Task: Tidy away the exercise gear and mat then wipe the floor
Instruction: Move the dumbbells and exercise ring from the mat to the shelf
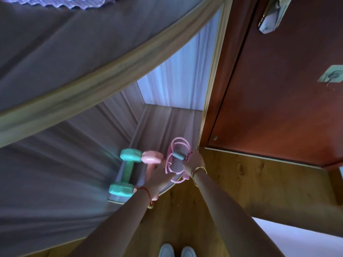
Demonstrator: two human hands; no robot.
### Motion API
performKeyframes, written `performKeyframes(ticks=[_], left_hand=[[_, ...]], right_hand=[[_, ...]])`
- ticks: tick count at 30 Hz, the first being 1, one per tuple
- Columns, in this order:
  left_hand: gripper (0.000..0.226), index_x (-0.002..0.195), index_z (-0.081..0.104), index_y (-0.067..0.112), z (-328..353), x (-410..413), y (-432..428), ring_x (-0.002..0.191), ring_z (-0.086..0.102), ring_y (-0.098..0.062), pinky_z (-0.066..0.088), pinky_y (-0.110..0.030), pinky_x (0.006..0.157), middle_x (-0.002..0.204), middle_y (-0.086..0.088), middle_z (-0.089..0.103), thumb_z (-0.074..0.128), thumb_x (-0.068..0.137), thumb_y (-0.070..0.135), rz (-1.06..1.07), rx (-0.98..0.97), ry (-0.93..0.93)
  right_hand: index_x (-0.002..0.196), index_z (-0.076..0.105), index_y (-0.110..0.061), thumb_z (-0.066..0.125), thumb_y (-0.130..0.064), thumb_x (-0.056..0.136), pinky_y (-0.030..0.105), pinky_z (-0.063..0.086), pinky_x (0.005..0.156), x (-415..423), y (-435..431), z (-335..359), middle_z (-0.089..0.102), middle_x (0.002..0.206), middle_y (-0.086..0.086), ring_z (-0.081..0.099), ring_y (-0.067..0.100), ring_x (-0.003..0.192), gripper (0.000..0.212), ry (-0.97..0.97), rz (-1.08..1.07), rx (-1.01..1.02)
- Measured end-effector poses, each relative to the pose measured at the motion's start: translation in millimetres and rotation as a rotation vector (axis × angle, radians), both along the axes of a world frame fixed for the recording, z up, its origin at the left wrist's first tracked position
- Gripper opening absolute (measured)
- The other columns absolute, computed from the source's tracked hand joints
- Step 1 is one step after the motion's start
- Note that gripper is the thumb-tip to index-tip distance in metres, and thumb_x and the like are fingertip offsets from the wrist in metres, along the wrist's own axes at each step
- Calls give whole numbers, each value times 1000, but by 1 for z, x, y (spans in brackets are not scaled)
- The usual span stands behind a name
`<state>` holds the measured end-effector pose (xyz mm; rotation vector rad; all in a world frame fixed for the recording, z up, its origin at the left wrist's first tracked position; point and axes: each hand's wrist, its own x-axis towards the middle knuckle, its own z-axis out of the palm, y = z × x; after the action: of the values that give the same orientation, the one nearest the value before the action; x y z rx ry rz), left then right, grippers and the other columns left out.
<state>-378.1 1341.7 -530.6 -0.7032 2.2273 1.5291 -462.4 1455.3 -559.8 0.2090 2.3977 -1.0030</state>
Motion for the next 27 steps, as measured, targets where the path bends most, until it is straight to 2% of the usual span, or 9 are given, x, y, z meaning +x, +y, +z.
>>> performKeyframes(ticks=[5,6,9,12,14,16,18,22,27], left_hand=[[10,98,65,17,-8,12,-4,96,64,-21,55,-29,86,97,-3,68,67,91,11,122,-75,-48],[11,100,63,15,-5,13,-5,94,65,-20,55,-26,82,97,-4,68,64,92,7,180,-29,-38],[9,93,58,11,2,17,-10,76,58,-13,47,-21,67,83,-1,60,54,99,6,312,83,-70],[17,86,60,19,11,20,-20,81,58,-16,48,-33,82,90,-6,61,55,100,11,415,203,-143],[17,91,59,24,20,22,-22,86,60,-12,50,-35,91,104,-4,63,56,100,11,403,258,-145],[9,96,62,20,32,25,-21,90,64,-11,52,-29,82,106,-2,68,57,100,15,425,334,-126],[6,101,63,17,47,28,-16,95,66,-12,50,-23,72,102,-1,70,57,101,18,430,375,-105],[27,124,61,12,67,36,-15,107,67,-13,52,-23,75,119,-3,71,58,100,23,395,493,-53],[37,133,58,17,89,59,-15,112,67,-12,52,-28,88,124,0,71,58,99,32,298,576,-5]], right_hand=[[139,41,-9,64,-17,92,33,50,101,10,5,5,50,137,11,53,26,123,53,3,63,-66],[140,40,-9,64,-17,92,35,50,102,11,8,8,49,137,10,52,26,124,54,-3,59,-85],[141,37,-9,64,-23,92,33,58,84,16,19,17,56,131,12,62,27,112,59,-89,-50,-161],[138,41,-8,59,-25,96,22,51,72,22,32,32,59,125,9,59,20,101,49,-109,-113,-213],[133,50,-9,55,-27,98,24,50,81,27,42,40,60,121,3,57,16,104,39,-81,-124,-233],[127,58,-11,52,-29,99,36,52,96,32,50,49,63,123,2,61,21,114,34,-81,-118,-263],[124,62,-14,51,-29,100,43,52,99,37,58,59,65,126,7,61,26,118,30,-94,-111,-288],[128,60,-14,46,-24,103,33,53,95,48,68,87,64,126,7,61,23,117,31,-97,-210,-372],[130,59,-11,45,-23,104,32,49,96,93,76,114,63,129,8,58,24,122,32,-112,-297,-442]])
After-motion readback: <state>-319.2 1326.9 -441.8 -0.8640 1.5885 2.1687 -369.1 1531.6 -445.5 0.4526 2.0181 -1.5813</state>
